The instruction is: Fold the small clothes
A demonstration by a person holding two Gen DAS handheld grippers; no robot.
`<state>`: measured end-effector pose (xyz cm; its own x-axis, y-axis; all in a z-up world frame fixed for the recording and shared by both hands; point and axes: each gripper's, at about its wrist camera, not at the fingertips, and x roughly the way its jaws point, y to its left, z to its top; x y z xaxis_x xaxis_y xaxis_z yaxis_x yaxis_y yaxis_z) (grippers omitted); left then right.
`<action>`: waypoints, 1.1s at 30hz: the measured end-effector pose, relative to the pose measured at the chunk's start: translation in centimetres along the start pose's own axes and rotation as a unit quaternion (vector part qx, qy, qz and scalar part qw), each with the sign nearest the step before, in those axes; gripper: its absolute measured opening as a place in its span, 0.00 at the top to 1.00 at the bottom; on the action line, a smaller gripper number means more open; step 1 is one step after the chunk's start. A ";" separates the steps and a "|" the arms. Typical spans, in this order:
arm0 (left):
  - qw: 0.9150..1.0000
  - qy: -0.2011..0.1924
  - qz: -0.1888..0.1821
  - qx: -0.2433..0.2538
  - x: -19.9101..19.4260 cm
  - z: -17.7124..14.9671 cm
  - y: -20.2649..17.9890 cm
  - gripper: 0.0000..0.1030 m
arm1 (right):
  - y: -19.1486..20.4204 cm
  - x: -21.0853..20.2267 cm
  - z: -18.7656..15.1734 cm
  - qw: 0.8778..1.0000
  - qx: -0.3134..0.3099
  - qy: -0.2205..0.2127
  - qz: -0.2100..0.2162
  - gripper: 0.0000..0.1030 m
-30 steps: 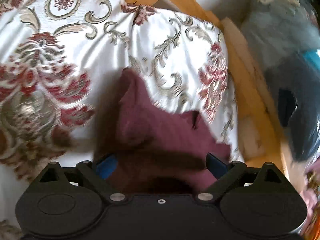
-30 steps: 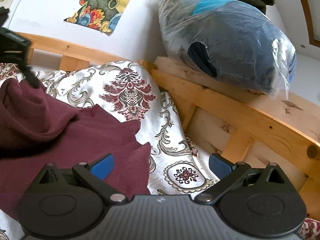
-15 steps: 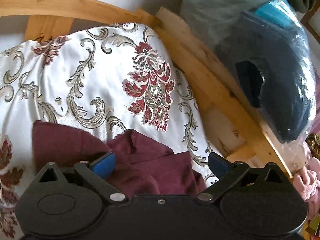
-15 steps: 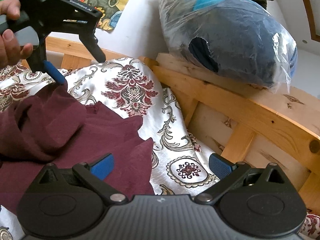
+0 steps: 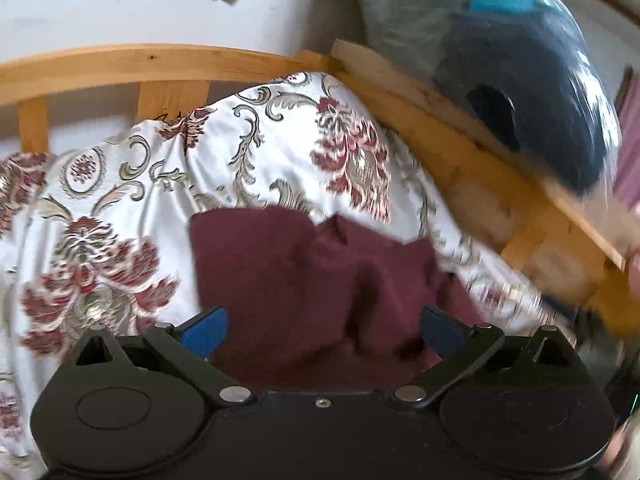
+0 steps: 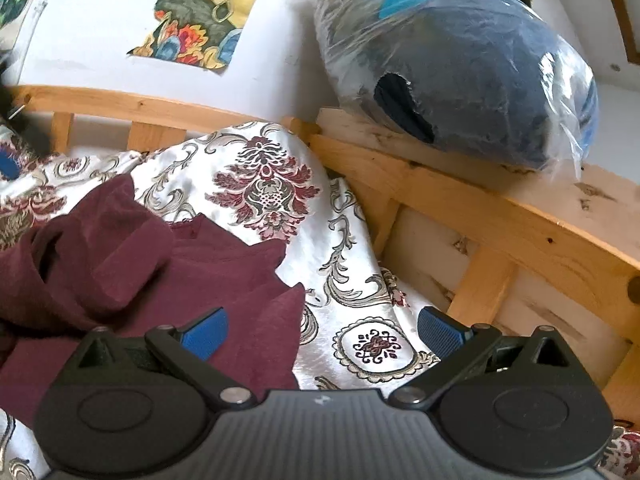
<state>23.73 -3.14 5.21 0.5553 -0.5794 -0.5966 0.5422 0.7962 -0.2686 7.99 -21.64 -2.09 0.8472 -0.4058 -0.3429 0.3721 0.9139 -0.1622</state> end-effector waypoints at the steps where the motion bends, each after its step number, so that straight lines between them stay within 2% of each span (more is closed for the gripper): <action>1: 1.000 0.003 0.004 0.010 -0.3 -0.7 -0.1 0.01 | -0.3 0.0 0.0 1.000 0.009 0.001 0.003 0.00; 8: 0.997 0.000 0.013 0.081 -0.9 -4.9 -1.8 0.01 | -1.0 0.0 0.0 0.998 0.055 -0.005 0.022 0.00; 12: 0.989 -0.003 0.037 0.142 0.2 -6.4 -3.7 0.01 | -1.5 -0.3 0.4 0.993 0.097 -0.010 0.071 0.00; 17: 0.986 -0.017 0.048 0.159 0.9 -8.3 -4.1 0.05 | -1.4 -0.2 1.2 0.983 0.121 -0.003 0.139 0.00; 19: 0.984 -0.012 0.062 0.168 1.0 -8.8 -4.2 0.07 | -1.2 0.2 1.8 0.976 0.131 0.011 0.174 0.00; 22: 0.975 -0.005 0.085 0.203 1.3 -9.5 -4.5 0.12 | -0.5 1.3 2.7 0.963 0.140 0.034 0.226 0.00; 25: 0.967 0.000 0.089 0.239 1.6 -10.4 -4.8 0.16 | -0.5 3.9 3.7 0.940 0.196 0.063 0.273 0.00; 28: 0.968 0.009 0.082 0.238 1.9 -10.7 -4.5 0.31 | -0.2 7.0 4.3 0.916 0.248 0.089 0.302 0.00; 30: 0.969 0.006 0.083 0.232 1.9 -10.7 -4.4 0.37 | 0.3 9.0 4.6 0.907 0.266 0.103 0.309 0.01; 32: 0.970 0.005 0.082 0.227 1.8 -10.6 -4.3 0.45 | 1.0 10.7 4.9 0.901 0.277 0.113 0.314 0.08; 33: 0.971 0.006 0.080 0.224 1.8 -10.5 -4.2 0.46 | 1.3 11.4 4.9 0.900 0.279 0.117 0.315 0.10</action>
<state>15.84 -5.65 -2.65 0.6492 -0.4503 -0.6130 0.6708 0.7188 0.1824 19.96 -25.01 -1.68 0.8782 0.2621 -0.4001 0.0340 0.8001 0.5989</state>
